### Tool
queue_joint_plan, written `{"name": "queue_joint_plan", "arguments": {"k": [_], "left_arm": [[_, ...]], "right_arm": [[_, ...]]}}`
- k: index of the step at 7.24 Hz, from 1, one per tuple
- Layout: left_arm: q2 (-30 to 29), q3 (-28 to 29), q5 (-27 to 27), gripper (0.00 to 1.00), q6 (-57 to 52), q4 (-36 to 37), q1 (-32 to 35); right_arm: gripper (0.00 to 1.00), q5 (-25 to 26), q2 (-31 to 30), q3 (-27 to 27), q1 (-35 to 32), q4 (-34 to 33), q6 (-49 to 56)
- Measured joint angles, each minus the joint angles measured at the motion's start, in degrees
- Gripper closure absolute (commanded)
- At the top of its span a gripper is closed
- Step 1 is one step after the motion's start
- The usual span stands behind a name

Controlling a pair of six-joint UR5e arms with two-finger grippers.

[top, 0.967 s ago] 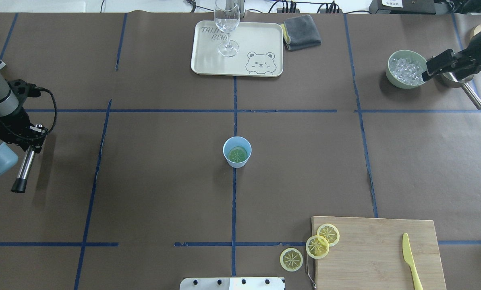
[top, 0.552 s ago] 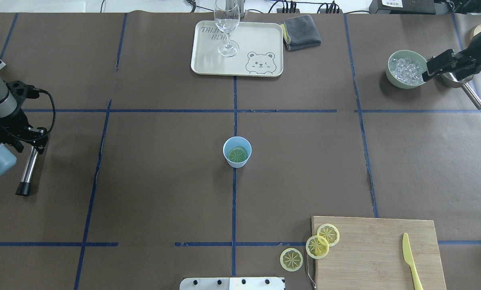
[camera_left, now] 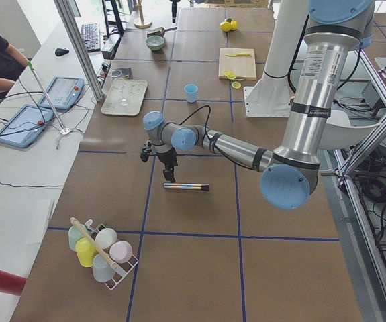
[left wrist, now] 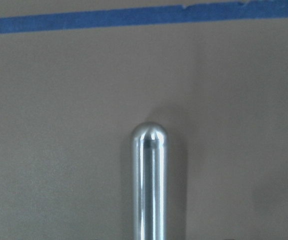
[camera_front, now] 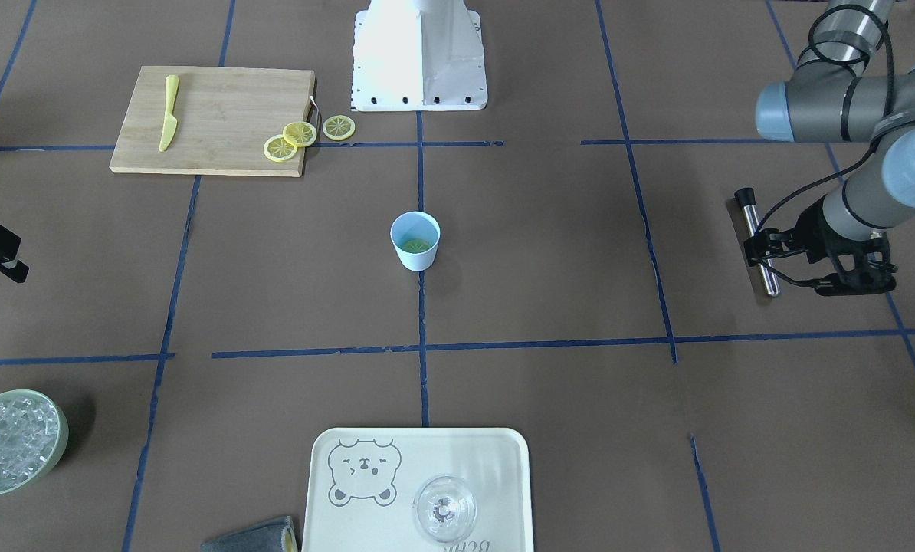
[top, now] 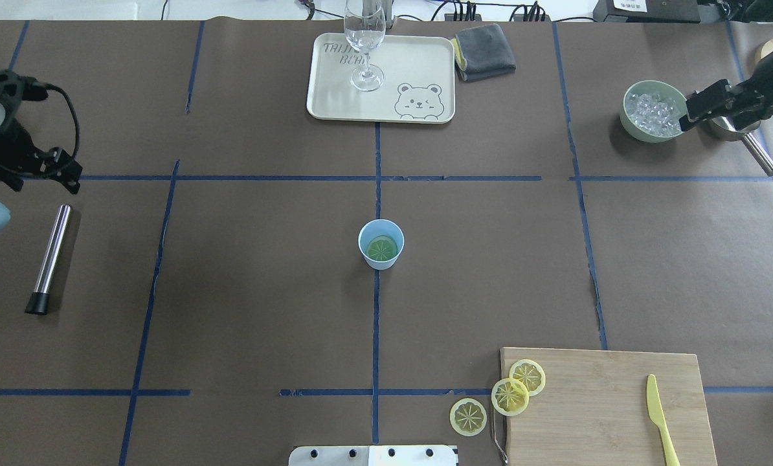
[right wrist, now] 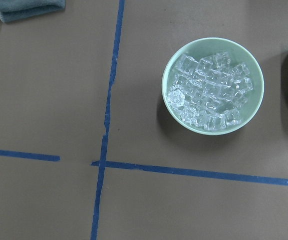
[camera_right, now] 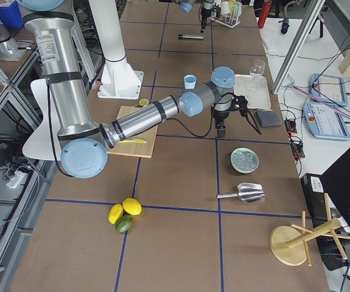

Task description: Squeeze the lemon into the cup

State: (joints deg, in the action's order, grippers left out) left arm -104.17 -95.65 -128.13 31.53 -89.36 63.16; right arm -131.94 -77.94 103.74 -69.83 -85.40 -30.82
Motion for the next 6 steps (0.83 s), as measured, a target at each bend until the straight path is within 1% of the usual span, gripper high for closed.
{"name": "queue_joint_plan", "arguments": {"k": [1, 3, 4, 6], "left_arm": [[-1.7, -0.9, -0.1, 0.0, -2.0, 0.0, 4.2], [-1.9, -1.8, -0.3, 0.0, -13.3, 0.4, 13.0], [-0.1, -1.5, -0.4, 0.0, -19.1, 0.4, 17.9], [4.9, -1.0, -1.1, 0.0, -24.0, 0.2, 26.6]], "right_arm": [[0.0, 0.2, 0.0, -0.2, -0.1, 0.0, 0.1], [0.0, 0.7, -0.8, -0.2, -0.5, 0.2, 0.6], [0.0, 0.9, -2.0, -0.4, -0.6, 0.5, 0.8], [0.0, 1.2, -3.3, -1.1, -1.9, 0.6, 0.9]]}}
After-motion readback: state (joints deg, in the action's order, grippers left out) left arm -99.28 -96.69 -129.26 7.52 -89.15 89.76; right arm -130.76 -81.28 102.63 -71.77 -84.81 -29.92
